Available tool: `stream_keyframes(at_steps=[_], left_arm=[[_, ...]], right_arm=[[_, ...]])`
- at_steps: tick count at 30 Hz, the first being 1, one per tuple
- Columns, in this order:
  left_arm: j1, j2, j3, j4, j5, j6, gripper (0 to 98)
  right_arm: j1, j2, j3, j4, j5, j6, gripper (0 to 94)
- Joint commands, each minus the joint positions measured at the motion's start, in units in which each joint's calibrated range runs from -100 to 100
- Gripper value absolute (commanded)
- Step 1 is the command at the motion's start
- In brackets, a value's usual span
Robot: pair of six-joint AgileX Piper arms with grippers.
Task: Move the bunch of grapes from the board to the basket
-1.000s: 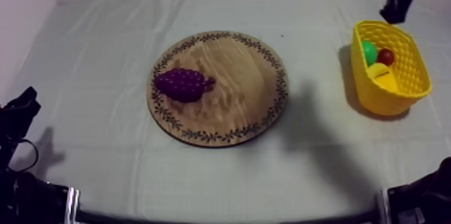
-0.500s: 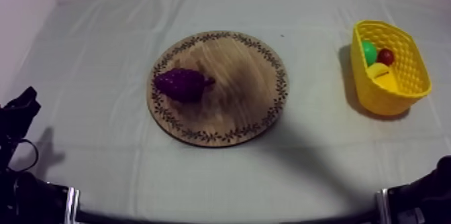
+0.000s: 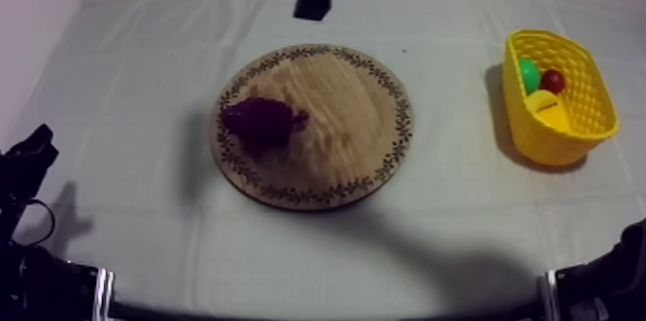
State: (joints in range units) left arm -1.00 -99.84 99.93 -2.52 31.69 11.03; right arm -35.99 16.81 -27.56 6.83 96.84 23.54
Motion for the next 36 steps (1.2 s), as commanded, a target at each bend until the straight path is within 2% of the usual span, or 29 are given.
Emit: stream_keyframes(at_steps=[1, 6, 15, 20, 26, 36], left_arm=[[0.02, 0.02, -0.04, 0.01, 0.00, -0.01, 0.0], [0.02, 0.02, -0.04, 0.01, 0.00, -0.01, 0.0], [0.02, 0.02, -0.04, 0.01, 0.00, -0.01, 0.0], [0.02, 0.02, -0.04, 0.01, 0.00, -0.01, 0.0], [0.02, 0.02, -0.04, 0.01, 0.00, -0.01, 0.0], [0.02, 0.02, -0.04, 0.01, 0.00, -0.01, 0.0]], right_arm=[[-0.13, 1.73, -0.81, 0.45, 0.30, -0.09, 1.6], [-0.28, 3.65, -1.52, 0.93, 0.40, -0.45, 16.0], [-0.31, 5.32, -3.14, 2.19, 0.49, -2.16, 57.8], [-0.42, 5.94, -3.11, 2.97, 0.55, -2.47, 73.0], [-0.61, 6.98, -3.01, 2.99, 0.58, -3.20, 80.3], [-0.82, 12.25, 0.17, 1.16, 0.23, -3.39, 79.2]])
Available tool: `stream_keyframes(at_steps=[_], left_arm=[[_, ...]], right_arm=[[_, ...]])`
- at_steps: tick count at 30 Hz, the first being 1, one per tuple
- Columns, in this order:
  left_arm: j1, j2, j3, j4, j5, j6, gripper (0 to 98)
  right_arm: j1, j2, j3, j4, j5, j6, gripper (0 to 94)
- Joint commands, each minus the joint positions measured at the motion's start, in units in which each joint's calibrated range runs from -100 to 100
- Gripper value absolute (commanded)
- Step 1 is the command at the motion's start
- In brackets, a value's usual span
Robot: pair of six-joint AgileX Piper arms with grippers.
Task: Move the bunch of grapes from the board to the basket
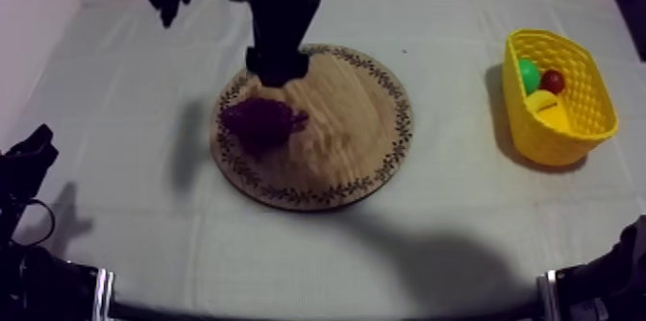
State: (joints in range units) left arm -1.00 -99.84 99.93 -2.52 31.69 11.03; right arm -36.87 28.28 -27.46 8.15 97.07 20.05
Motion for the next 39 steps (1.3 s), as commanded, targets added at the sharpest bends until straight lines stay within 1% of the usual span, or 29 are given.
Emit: stream_keyframes(at_steps=[1, 8, 17, 29, 39], left_arm=[[0.02, 0.02, -0.04, 0.01, 0.00, -0.01, 0.0], [0.02, 0.02, -0.04, 0.01, 0.00, -0.01, 0.0], [0.02, 0.02, -0.04, 0.01, 0.00, -0.01, 0.0], [0.02, 0.02, -0.04, 0.01, 0.00, -0.01, 0.0], [0.02, 0.02, -0.04, 0.01, 0.00, -0.01, 0.0]], right_arm=[[0.10, 1.61, 0.17, -0.37, -0.07, 0.10, 79.4], [0.14, 7.78, -0.53, -1.37, -0.90, 0.03, 80.1], [-0.46, 15.32, -3.65, -1.75, -1.33, -0.03, 80.5], [-0.65, 24.84, -11.42, -1.23, -1.44, -0.20, 81.0], [-0.27, 30.62, -17.65, -0.28, -1.24, -0.33, 80.1]])
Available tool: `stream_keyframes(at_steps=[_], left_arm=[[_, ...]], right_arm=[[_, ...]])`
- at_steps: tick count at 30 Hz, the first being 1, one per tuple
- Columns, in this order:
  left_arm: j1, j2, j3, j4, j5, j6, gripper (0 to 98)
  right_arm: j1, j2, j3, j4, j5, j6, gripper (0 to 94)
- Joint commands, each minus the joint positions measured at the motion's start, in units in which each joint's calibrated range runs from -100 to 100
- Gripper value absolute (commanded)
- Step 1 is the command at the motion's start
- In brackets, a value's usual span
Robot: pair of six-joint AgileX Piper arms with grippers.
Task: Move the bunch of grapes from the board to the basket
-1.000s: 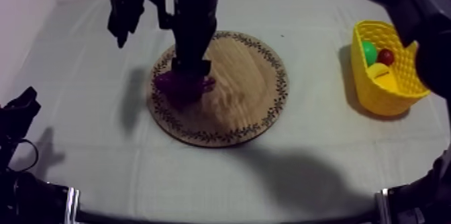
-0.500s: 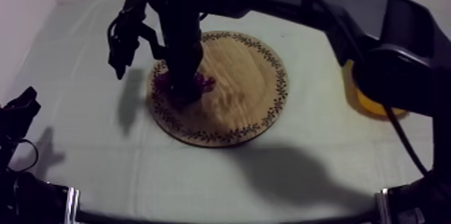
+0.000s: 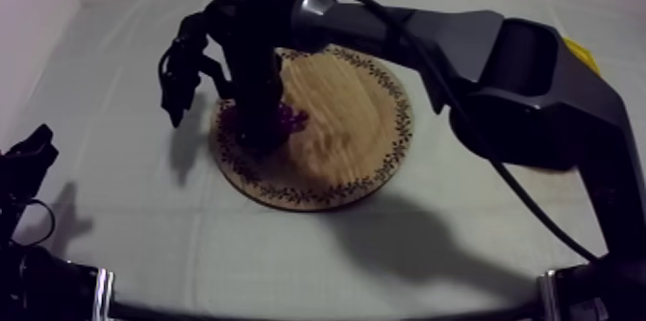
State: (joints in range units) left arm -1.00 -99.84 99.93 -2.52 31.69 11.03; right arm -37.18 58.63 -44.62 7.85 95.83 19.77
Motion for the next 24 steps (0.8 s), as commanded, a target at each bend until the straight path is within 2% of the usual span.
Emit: stream_keyframes(at_steps=[1, 7, 19, 24], left_arm=[[0.02, 0.02, -0.04, 0.01, 0.00, -0.01, 0.0], [0.02, 0.02, -0.04, 0.01, 0.00, -0.01, 0.0], [0.02, 0.02, -0.04, 0.01, 0.00, -0.01, 0.0], [0.02, 0.02, -0.04, 0.01, 0.00, -0.01, 0.0]], right_arm=[[0.12, 0.71, -0.98, 0.09, 0.05, -0.06, 79.9], [0.42, 2.49, -2.93, 0.38, 0.06, 0.00, 75.0], [0.29, 3.80, -3.86, 0.26, -0.09, 0.00, 41.2], [0.30, 3.25, -3.98, 0.28, -0.23, -0.21, 33.0]])
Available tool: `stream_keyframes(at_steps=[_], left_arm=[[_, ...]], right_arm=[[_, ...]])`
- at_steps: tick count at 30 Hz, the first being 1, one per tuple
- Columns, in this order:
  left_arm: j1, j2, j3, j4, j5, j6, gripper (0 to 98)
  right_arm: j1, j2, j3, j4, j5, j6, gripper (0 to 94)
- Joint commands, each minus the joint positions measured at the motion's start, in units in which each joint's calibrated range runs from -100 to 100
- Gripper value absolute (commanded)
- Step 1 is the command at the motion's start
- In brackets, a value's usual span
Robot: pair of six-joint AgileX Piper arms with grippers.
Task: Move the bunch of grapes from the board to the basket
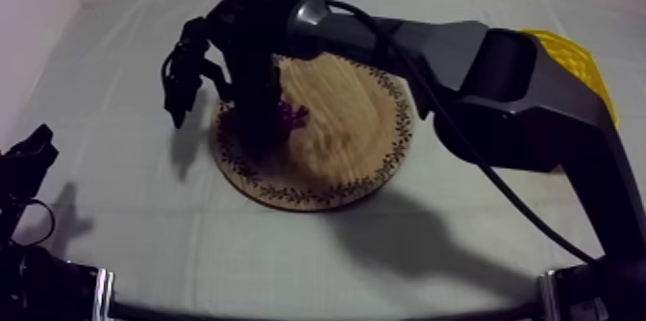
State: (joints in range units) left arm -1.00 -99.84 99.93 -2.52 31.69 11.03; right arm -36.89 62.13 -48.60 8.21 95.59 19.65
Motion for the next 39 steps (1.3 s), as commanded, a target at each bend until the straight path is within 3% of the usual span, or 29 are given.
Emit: stream_keyframes(at_steps=[1, 18, 32, 39], left_arm=[[0.02, 0.02, -0.04, 0.01, 0.00, -0.01, 0.0], [0.02, 0.02, -0.04, 0.01, 0.00, -0.01, 0.0], [0.02, 0.02, -0.04, 0.01, 0.00, -0.01, 0.0], [0.02, 0.02, -0.04, 0.01, 0.00, -0.01, 0.0]], right_arm=[[0.05, -0.54, -0.01, -0.06, 0.00, -0.13, 32.4], [1.36, -15.27, 1.68, 0.79, 1.46, 0.69, 30.6], [1.96, -29.58, 12.24, 1.15, 1.90, 0.96, 30.6], [4.75, -35.81, 20.18, 1.43, 1.77, 0.23, 31.0]])
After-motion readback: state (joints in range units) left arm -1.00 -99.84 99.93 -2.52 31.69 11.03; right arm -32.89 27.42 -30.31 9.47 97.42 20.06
